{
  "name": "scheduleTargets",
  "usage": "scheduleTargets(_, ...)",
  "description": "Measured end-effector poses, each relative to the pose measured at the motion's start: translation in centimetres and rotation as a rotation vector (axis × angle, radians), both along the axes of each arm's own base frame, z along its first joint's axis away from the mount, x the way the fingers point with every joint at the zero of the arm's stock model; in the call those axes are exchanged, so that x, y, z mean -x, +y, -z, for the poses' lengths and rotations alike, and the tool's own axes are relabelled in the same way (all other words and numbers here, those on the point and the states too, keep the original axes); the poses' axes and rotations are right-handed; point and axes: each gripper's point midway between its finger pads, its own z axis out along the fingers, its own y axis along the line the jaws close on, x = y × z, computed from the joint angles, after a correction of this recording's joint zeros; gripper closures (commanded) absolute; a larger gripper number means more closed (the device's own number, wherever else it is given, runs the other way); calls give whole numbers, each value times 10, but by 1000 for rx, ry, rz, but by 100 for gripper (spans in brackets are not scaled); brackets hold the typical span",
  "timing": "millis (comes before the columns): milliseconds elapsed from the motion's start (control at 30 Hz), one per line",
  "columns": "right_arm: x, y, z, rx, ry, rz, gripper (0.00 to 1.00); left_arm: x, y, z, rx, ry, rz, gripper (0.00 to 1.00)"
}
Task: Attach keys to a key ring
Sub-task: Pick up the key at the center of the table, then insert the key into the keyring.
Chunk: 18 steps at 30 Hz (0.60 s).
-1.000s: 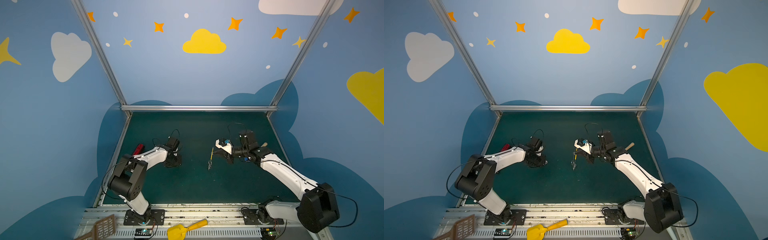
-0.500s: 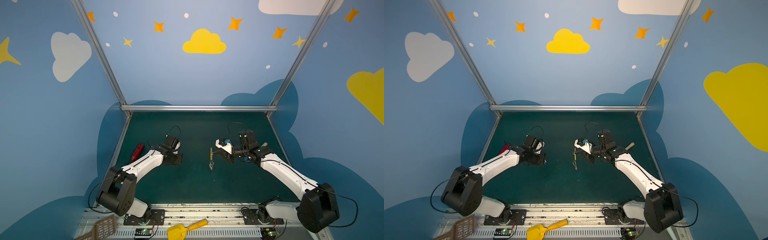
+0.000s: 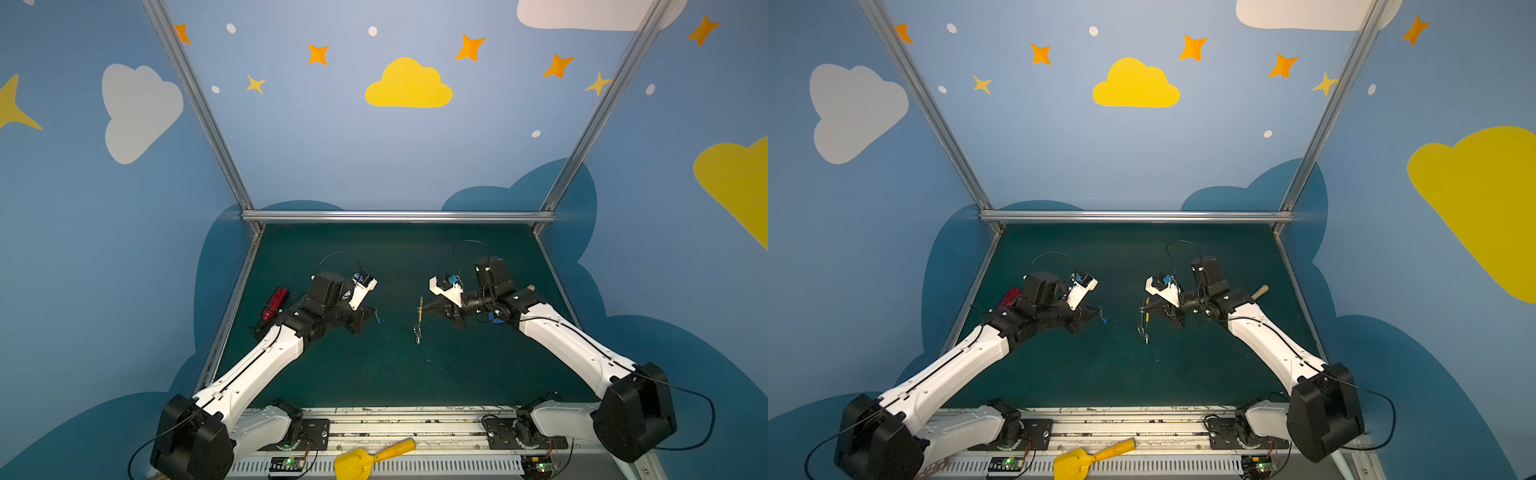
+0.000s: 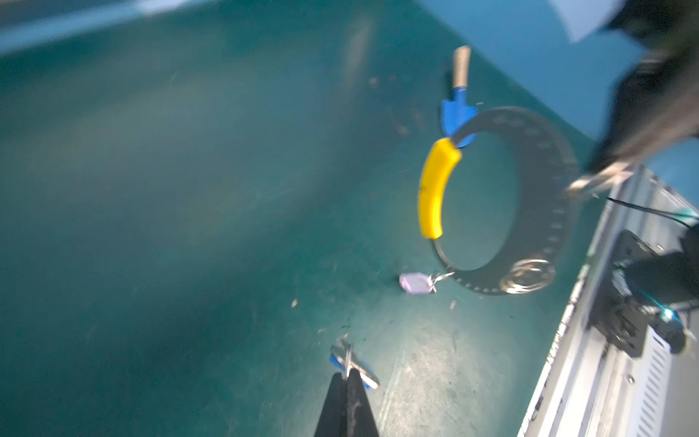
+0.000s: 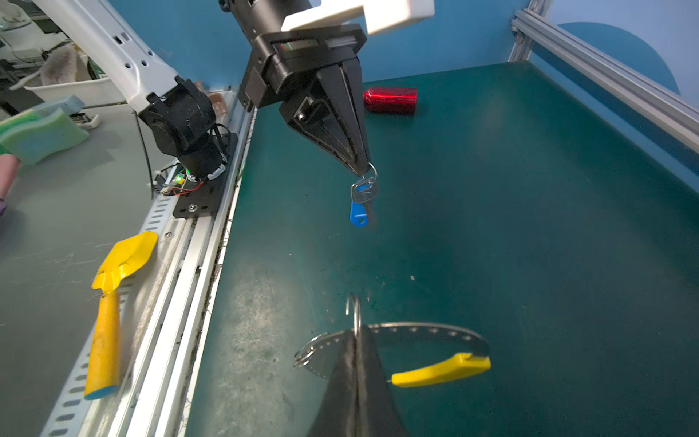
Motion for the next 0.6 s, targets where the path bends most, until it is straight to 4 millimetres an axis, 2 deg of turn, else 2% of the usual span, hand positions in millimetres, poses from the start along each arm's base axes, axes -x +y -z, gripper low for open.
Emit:
scheduleTargets(233, 5, 8, 2, -6, 29, -40, 100, 12, -22, -28, 41, -134, 182, 97)
scheduleTargets(433, 3, 9, 6, 9, 32, -27, 100, 21, -38, -61, 80, -220, 298, 97)
scheduleTargets(600, -4, 12, 7, 26, 6, 11, 100, 26, -52, -73, 98, -225, 364, 97)
